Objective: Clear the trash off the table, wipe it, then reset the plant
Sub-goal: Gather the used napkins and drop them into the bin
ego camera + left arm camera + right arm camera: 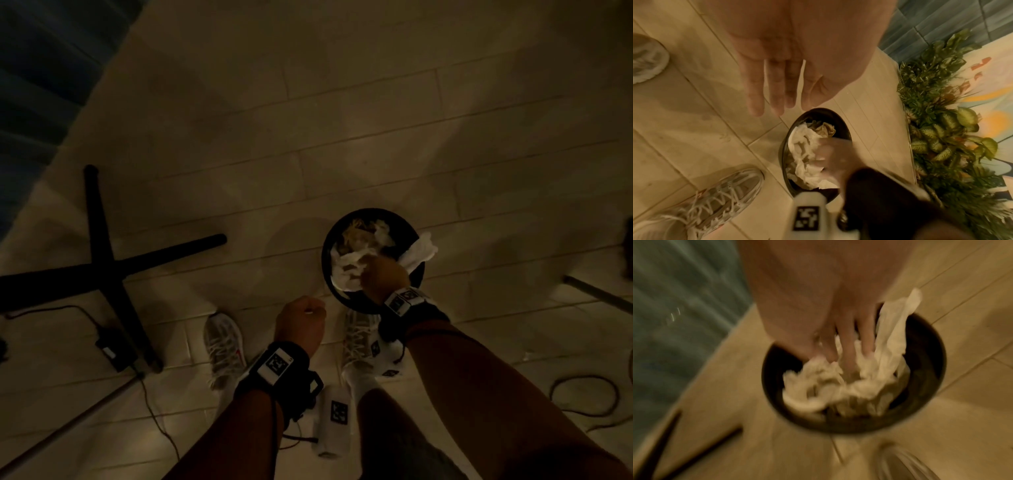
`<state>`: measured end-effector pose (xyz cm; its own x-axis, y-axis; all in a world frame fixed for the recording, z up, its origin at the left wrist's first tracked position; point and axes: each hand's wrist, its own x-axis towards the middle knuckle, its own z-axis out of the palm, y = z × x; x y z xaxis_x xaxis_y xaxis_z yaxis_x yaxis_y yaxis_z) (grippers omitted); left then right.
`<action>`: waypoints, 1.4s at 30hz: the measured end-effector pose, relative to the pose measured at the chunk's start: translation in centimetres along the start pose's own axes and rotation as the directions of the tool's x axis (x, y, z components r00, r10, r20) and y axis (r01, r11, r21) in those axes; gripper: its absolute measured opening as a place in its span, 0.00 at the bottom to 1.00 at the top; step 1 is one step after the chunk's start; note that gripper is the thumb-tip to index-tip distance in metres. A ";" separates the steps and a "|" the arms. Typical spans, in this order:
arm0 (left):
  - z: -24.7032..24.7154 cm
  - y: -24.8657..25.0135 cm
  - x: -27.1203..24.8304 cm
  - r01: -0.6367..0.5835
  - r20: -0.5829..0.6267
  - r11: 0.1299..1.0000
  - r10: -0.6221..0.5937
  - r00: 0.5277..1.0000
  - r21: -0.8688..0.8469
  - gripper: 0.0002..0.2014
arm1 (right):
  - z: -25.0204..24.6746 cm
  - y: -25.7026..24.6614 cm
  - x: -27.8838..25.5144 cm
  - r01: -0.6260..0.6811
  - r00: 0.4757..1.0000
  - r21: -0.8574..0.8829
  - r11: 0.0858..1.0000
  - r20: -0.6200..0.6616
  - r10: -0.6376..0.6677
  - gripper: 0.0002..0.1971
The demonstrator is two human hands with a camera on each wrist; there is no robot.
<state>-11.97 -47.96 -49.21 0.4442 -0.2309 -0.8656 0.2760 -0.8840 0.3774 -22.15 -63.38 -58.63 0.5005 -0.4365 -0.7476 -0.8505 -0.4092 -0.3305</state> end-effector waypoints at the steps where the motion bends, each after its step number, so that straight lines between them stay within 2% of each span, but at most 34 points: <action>1: 0.1 -0.3 0.1 0.000 -0.001 1.000 0.000 1.000 -0.004 0.07 | -0.9 0.8 0.1 -0.094 0.973 0.085 0.992 -0.203 0.109 0.17; 2: 0.2 -0.5 0.1 0.000 0.000 1.000 0.000 1.000 -0.002 0.07 | -2.0 1.9 0.1 -0.178 0.880 0.247 0.953 -0.393 0.266 0.18; 3: 0.4 -0.7 0.2 0.002 0.000 1.000 -0.002 1.000 0.006 0.08 | -2.8 3.5 0.3 -0.232 0.770 0.386 0.893 -0.488 0.411 0.20; 4: 0.7 -0.9 0.4 0.004 0.001 1.000 -0.004 1.000 0.016 0.08 | -3.7 5.1 0.5 -0.290 0.691 0.489 0.823 -0.488 0.533 0.25; 5: 1.0 -1.1 0.6 0.005 0.002 1.000 -0.005 1.000 0.022 0.09 | -4.4 6.9 0.9 -0.372 0.665 0.573 0.730 -0.385 0.640 0.31; 6: 1.4 -1.3 0.8 0.007 0.005 1.000 -0.007 1.000 0.022 0.10 | -4.7 8.7 1.4 -0.448 0.667 0.642 0.622 -0.224 0.711 0.38; 8: 2.2 -1.4 1.1 0.018 0.018 1.000 -0.018 1.000 0.017 0.12 | -4.8 11.2 2.2 -0.520 0.698 0.717 0.464 0.042 0.715 0.45; 9: 2.6 -1.5 1.3 0.022 0.024 1.000 -0.022 0.999 0.017 0.12 | -4.8 11.7 2.4 -0.516 0.732 0.720 0.464 0.089 0.675 0.46; 12: 3.6 -1.6 1.4 0.028 0.050 0.999 -0.030 0.998 0.028 0.08 | -4.3 12.1 2.7 -0.447 0.859 0.592 0.671 0.074 0.506 0.38; 14: 4.0 -1.4 1.4 0.021 0.068 0.999 -0.023 0.997 0.035 0.07 | -3.8 11.8 2.7 -0.408 0.885 0.538 0.738 0.036 0.463 0.30; 17: 4.0 -0.4 1.3 0.018 0.077 0.999 -0.021 0.997 0.033 0.08 | -3.8 10.7 2.1 -0.377 0.843 0.535 0.756 -0.140 0.519 0.23; 19: 3.7 0.3 1.2 0.008 0.067 0.999 -0.011 0.998 0.046 0.08 | -4.2 9.1 0.6 -0.286 0.803 0.513 0.809 -0.332 0.494 0.19; 21: 3.2 1.0 1.1 -0.006 0.065 0.999 0.003 0.998 0.046 0.08 | -4.4 6.7 -1.4 -0.117 0.762 0.487 0.866 -0.515 0.392 0.15; 22: 3.1 1.1 1.1 -0.002 0.065 0.999 -0.001 0.998 0.049 0.08 | -4.0 5.6 -2.4 -0.022 0.764 0.456 0.890 -0.567 0.310 0.13; 24: 2.9 1.7 1.1 -0.007 0.060 0.998 0.003 0.998 0.061 0.08 | -2.9 3.5 -3.7 0.151 0.804 0.330 0.932 -0.590 0.079 0.10; 26: 2.9 1.8 1.2 -0.016 0.055 0.998 0.012 0.998 0.068 0.08 | -1.8 1.8 -3.7 0.203 0.892 0.196 0.960 -0.441 -0.098 0.10; 27: 2.9 1.9 1.2 -0.021 0.052 0.997 0.017 0.999 0.069 0.07 | -1.6 1.1 -3.2 0.185 0.939 0.136 0.973 -0.317 -0.134 0.10; 29: 3.1 1.5 1.0 -0.028 0.045 0.997 0.025 0.999 0.065 0.07 | -0.5 0.7 -1.4 0.128 0.989 0.010 0.992 -0.079 -0.126 0.15; 31: 3.2 0.7 0.7 -0.019 0.050 0.998 0.016 0.999 0.055 0.07 | 0.2 0.9 0.0 0.056 0.991 -0.105 0.993 0.127 -0.043 0.22; 33: 3.1 -0.1 0.3 -0.027 0.054 0.997 0.023 0.998 0.070 0.07 | 0.5 0.9 0.5 0.023 0.964 -0.178 0.984 0.265 0.026 0.26; 38: 2.3 -0.7 -1.0 -0.106 0.035 0.974 0.101 0.994 0.200 0.09 | -0.6 1.3 -0.4 0.060 0.915 -0.196 0.979 0.402 0.024 0.26; 42: 1.7 3.3 -5.5 -0.147 0.077 0.949 0.130 0.989 0.281 0.11 | -4.9 0.8 -5.2 0.080 0.952 -0.026 0.996 0.299 -0.068 0.26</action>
<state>-14.92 -50.33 -43.74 0.4095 -0.3745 -0.8319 -0.0425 -0.9187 0.3927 -24.61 -65.34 -52.16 0.4862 -0.1475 -0.8613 -0.8032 -0.4637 -0.3739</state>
